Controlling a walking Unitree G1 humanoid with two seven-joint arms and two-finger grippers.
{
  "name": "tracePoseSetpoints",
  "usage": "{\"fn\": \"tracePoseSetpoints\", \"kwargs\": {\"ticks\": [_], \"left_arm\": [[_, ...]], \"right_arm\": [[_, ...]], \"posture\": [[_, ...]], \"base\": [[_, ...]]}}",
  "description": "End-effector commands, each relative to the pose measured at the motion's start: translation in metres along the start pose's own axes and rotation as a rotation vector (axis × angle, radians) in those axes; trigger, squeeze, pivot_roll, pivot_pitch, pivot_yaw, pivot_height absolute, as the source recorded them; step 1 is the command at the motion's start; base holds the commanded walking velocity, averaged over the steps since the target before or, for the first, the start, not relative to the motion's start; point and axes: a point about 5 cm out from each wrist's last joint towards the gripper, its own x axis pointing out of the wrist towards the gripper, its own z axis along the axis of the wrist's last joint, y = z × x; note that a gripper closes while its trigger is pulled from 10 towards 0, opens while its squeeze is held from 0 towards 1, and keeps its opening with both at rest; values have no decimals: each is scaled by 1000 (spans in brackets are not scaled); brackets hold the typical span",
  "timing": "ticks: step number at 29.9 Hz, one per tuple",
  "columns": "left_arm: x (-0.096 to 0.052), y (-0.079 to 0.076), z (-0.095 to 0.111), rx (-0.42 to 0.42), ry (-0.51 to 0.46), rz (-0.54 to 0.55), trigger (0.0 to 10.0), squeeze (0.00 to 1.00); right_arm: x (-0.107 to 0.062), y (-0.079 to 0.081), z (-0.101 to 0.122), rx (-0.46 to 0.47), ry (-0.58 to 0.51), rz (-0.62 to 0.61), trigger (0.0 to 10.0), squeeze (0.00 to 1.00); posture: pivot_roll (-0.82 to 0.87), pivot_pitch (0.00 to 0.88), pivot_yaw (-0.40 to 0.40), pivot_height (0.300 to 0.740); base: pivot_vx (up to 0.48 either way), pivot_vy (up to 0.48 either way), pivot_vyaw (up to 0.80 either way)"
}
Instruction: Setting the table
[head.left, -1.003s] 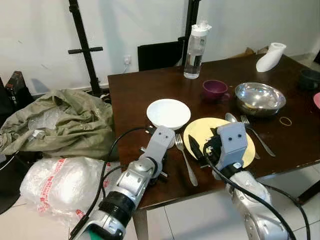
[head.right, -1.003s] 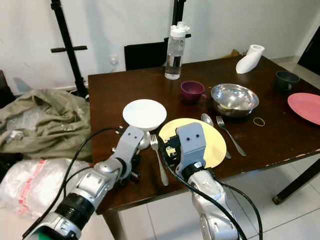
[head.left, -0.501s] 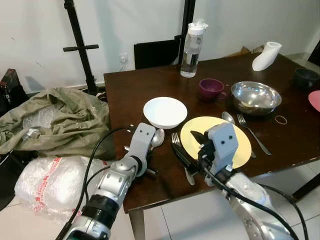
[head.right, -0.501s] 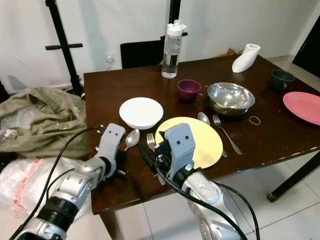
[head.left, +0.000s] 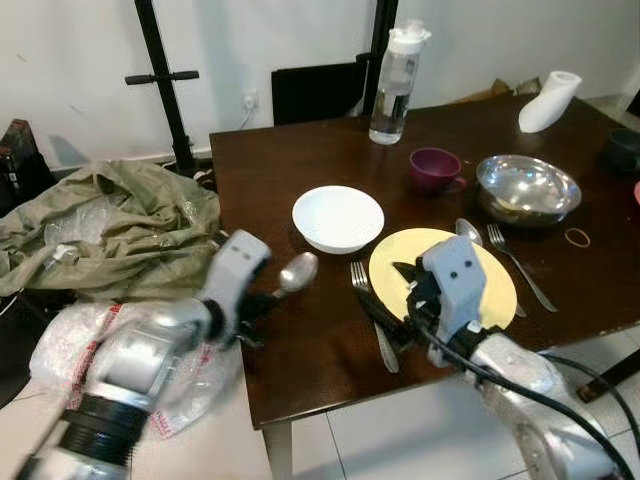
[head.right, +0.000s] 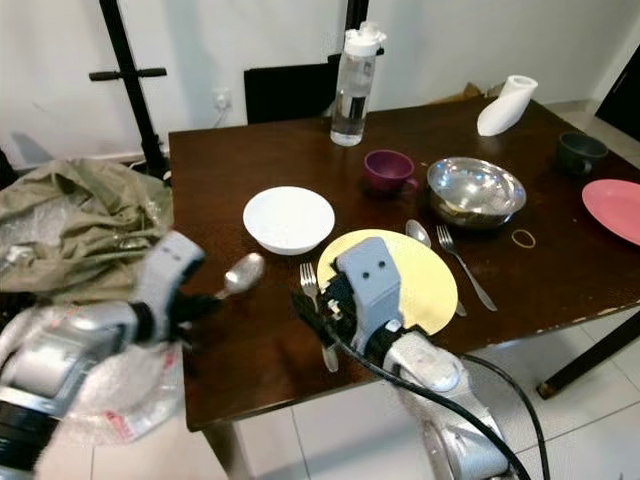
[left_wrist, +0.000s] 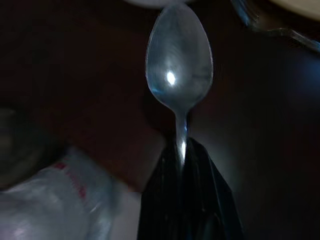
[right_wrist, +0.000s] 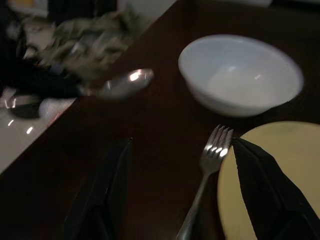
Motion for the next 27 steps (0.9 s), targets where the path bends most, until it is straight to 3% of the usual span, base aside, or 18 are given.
{"fn": "tracePoseSetpoints", "kwargs": {"ticks": [1, 4, 9, 14, 27], "left_arm": [[-11, 3, 1, 48, 5, -46, 10000, 0], [-14, 2, 3, 64, 7, -56, 10000, 0], [1, -13, 1, 23, -4, -42, 10000, 0], [18, -42, 7, 52, -36, -116, 10000, 0], [30, -50, 26, 75, -85, -133, 10000, 0]], "right_arm": [[-1, 4, -11, 22, 78, 65, 10000, 0], [-1, 6, -15, 29, 105, 83, 10000, 0], [8, 9, -27, 34, 155, 72, 10000, 0], [18, 18, -32, 38, 198, 97, 10000, 0], [20, 3, -61, -60, 345, 0, 10000, 0]], "posture": [[19, 183, 77, 740], [15, 185, 74, 740], [0, 183, 79, 740], [-14, 179, 87, 740], [-26, 179, 101, 740]], "base": [[0, 0, 0], [0, 0, 0], [0, 0, 0], [0, 0, 0], [0, 0, 0]]}}
